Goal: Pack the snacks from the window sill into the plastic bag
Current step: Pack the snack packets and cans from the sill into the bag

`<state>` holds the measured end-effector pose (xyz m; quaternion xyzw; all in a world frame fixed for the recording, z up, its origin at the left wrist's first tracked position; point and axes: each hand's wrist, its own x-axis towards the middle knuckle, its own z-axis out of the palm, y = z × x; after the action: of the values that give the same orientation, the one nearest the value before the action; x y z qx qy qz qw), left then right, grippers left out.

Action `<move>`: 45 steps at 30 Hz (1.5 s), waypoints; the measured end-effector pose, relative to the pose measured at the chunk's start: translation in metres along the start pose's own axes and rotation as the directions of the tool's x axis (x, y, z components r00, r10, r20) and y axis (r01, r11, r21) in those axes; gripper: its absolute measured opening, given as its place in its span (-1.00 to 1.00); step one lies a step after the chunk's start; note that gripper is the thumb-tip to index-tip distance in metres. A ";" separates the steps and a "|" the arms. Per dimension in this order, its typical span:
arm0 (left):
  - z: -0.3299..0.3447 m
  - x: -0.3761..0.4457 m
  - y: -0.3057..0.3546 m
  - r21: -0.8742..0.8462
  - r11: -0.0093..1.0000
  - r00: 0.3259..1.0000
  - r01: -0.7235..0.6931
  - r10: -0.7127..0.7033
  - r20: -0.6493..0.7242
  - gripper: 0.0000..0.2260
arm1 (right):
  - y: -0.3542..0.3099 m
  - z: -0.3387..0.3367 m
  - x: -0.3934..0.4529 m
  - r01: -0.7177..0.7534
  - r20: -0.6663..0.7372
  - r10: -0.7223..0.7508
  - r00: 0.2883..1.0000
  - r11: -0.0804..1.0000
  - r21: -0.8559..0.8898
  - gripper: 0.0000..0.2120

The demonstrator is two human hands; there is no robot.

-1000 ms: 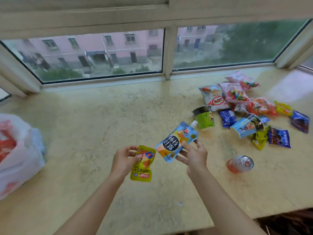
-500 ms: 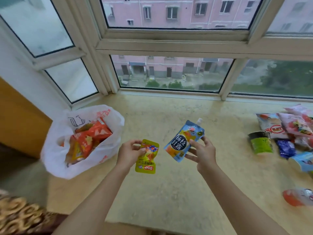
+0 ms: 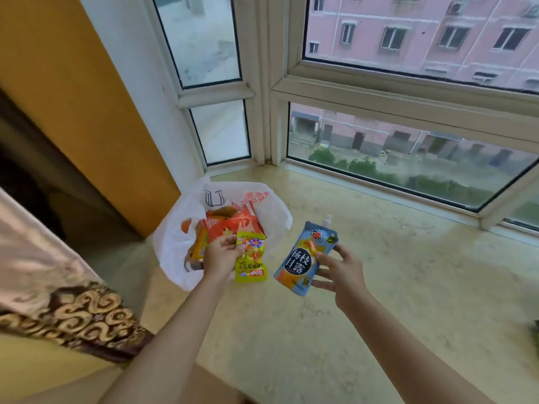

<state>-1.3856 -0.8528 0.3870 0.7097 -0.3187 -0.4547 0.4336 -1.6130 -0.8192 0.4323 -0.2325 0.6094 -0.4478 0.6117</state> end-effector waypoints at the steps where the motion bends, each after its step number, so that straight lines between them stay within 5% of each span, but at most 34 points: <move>1: -0.004 0.013 0.001 0.005 1.000 1.000 0.005 -0.005 -0.023 -0.80 | 0.001 0.013 0.007 -0.005 0.002 0.005 1.000 1.000 -0.006 -0.68; 14: -0.034 0.189 -0.008 0.094 0.991 0.994 0.092 -0.086 -0.071 -0.74 | 0.023 0.158 0.107 -0.144 -0.076 0.145 0.987 0.989 0.006 -0.78; 18: -0.037 0.227 -0.013 0.293 0.956 0.994 0.026 -0.057 0.098 -0.29 | 0.029 0.182 0.133 -0.182 -0.088 0.181 0.980 0.983 -0.010 -0.78; 20: -0.036 0.235 -0.019 0.530 0.845 0.978 -0.074 -0.042 0.203 -0.17 | 0.035 0.192 0.144 -0.192 -0.091 0.188 0.978 0.981 -0.039 -0.80; 23: -0.037 0.240 -0.026 0.679 0.680 0.939 -0.276 0.039 0.343 -0.42 | 0.047 0.203 0.155 -0.186 -0.115 0.176 0.978 0.978 -0.090 -0.77; 28: -0.044 0.251 -0.041 0.693 0.609 0.864 -0.386 -0.026 0.504 -0.63 | 0.071 0.204 0.167 -0.083 0.079 0.113 0.990 0.946 -0.312 -0.67; 31: -0.049 0.254 -0.045 0.649 0.653 0.853 -0.390 -0.009 0.522 -0.64 | 0.088 0.205 0.170 0.067 0.237 0.063 0.970 0.860 -0.505 -0.65; 35: -0.059 0.256 -0.046 0.521 0.803 0.890 -0.290 0.026 0.455 -0.69 | 0.106 0.209 0.174 0.149 0.224 -0.003 0.975 0.755 -0.638 -0.61; 40: -0.064 0.250 -0.038 0.432 0.861 0.904 -0.269 0.071 0.422 -0.73 | 0.108 0.208 0.173 0.079 0.147 0.008 0.989 0.813 -0.576 -0.76; 45: -0.048 0.229 -0.026 0.453 0.816 0.876 -0.359 0.126 0.466 -0.76 | 0.084 0.197 0.165 0.229 0.083 -0.227 0.970 0.756 -0.613 -0.79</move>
<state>-1.2523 -1.0197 0.2889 0.6398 -0.6052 -0.4292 0.2002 -1.4266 -0.9669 0.3031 -0.4930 0.6883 -0.2943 0.4435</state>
